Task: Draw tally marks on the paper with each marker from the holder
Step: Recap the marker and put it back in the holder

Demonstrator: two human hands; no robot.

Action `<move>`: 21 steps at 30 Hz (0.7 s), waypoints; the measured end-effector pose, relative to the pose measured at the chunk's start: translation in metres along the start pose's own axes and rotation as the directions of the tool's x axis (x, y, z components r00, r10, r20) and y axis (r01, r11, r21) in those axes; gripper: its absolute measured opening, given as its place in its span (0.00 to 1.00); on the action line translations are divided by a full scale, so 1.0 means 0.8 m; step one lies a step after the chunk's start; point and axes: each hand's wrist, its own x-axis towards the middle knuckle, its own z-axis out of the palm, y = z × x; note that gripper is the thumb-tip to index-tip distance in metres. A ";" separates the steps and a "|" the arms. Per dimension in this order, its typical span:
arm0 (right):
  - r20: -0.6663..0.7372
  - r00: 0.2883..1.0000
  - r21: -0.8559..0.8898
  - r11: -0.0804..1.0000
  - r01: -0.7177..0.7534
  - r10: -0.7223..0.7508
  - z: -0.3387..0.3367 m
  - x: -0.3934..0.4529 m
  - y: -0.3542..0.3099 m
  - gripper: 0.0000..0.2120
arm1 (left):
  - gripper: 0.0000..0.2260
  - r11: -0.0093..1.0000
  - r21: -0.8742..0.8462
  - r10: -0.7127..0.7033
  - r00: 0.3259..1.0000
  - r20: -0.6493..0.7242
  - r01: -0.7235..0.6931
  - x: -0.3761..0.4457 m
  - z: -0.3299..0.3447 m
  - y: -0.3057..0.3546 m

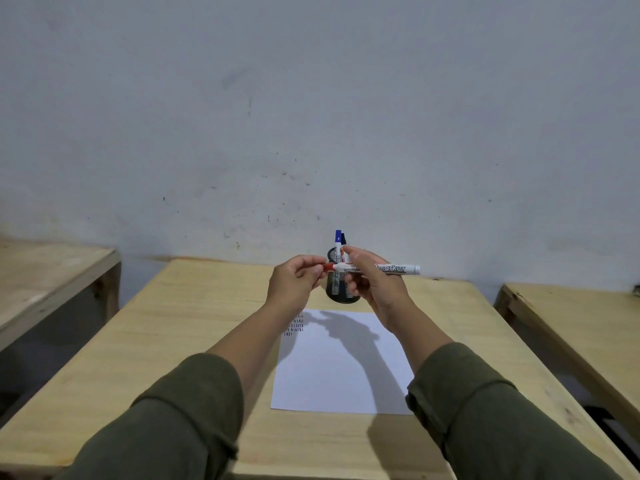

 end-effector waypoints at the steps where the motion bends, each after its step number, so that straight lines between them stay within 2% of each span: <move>1: 0.001 1.000 0.003 1.000 -0.001 0.001 0.000 0.000 0.000 0.14 | 0.07 1.000 0.003 0.003 1.000 0.010 -0.003 -0.001 0.002 0.002; 8: 0.019 1.000 0.044 0.999 -0.011 0.010 -0.003 0.001 -0.004 0.14 | 0.07 1.000 0.017 -0.004 0.996 0.085 0.003 -0.006 0.010 0.016; 13: 0.027 1.000 0.128 0.992 -0.005 0.002 0.001 0.002 -0.006 0.11 | 0.09 0.977 0.190 0.088 0.995 0.040 -0.094 -0.009 0.011 0.025; 17: 0.015 1.000 0.228 0.974 -0.013 0.010 0.004 0.000 -0.002 0.10 | 0.03 0.906 0.373 0.211 0.977 0.011 -0.200 -0.012 0.013 0.031; 21: 0.029 0.999 0.178 0.984 -0.029 0.025 0.003 -0.004 0.000 0.10 | 0.03 0.875 0.429 0.228 0.973 0.041 -0.223 -0.012 0.010 0.023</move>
